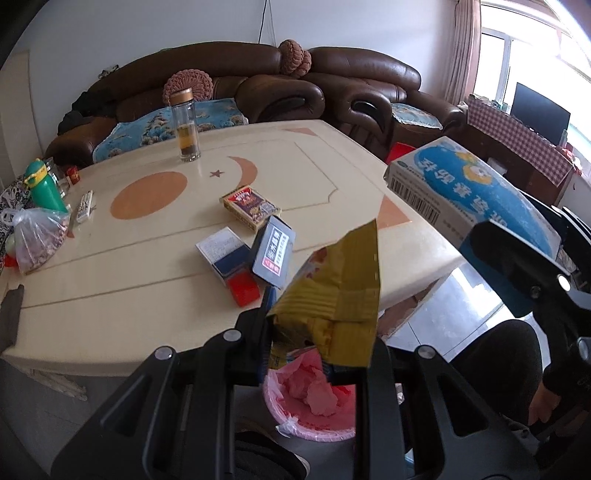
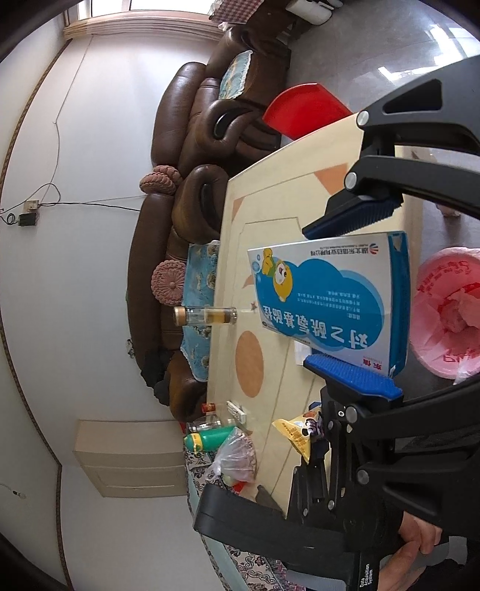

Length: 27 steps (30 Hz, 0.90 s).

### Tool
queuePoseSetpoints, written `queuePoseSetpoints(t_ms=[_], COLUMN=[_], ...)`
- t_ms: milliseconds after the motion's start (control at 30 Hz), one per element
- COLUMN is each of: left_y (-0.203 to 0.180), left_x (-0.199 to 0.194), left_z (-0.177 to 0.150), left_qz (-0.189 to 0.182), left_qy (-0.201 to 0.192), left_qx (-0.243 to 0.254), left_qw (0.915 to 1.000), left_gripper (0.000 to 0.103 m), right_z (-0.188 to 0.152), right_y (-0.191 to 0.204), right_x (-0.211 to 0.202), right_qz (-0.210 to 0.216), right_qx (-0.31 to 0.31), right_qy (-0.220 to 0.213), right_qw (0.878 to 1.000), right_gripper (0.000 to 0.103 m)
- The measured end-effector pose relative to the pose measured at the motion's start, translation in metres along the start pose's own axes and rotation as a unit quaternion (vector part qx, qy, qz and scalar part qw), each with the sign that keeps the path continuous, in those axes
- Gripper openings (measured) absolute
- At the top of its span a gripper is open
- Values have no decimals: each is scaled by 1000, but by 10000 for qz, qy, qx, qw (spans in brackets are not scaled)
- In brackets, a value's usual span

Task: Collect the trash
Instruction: 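Lift the gold wrapper with the left tool toward the pink bin, then lower both tools over the pink bin and open them to drop wrapper and blue box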

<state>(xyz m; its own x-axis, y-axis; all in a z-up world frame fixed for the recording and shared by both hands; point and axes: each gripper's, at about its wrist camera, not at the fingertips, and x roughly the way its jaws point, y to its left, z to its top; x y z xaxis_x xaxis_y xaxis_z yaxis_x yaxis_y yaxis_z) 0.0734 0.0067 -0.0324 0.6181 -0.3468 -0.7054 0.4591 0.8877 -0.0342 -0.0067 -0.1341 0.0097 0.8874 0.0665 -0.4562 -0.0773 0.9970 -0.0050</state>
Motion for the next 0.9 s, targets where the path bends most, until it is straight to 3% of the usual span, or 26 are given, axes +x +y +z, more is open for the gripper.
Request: queuePoseSetpoints(t_ms=[533,900], left_y=[-8,-21], left_x=[17,63], left_z=[-39,-63], left_qz=[33,-105], left_qy=[329,834], left_qx=[-17,-23], left_qw=[9995,9965], left_gripper=[22,22], right_z=[-44,-81], right_y=[-3,-10], right_x=[6,35], right_qz=[2,35], right_qx=[108,284], right_qy=[634,1197], right_qw=[9979,9924], right_gripper=[63,63])
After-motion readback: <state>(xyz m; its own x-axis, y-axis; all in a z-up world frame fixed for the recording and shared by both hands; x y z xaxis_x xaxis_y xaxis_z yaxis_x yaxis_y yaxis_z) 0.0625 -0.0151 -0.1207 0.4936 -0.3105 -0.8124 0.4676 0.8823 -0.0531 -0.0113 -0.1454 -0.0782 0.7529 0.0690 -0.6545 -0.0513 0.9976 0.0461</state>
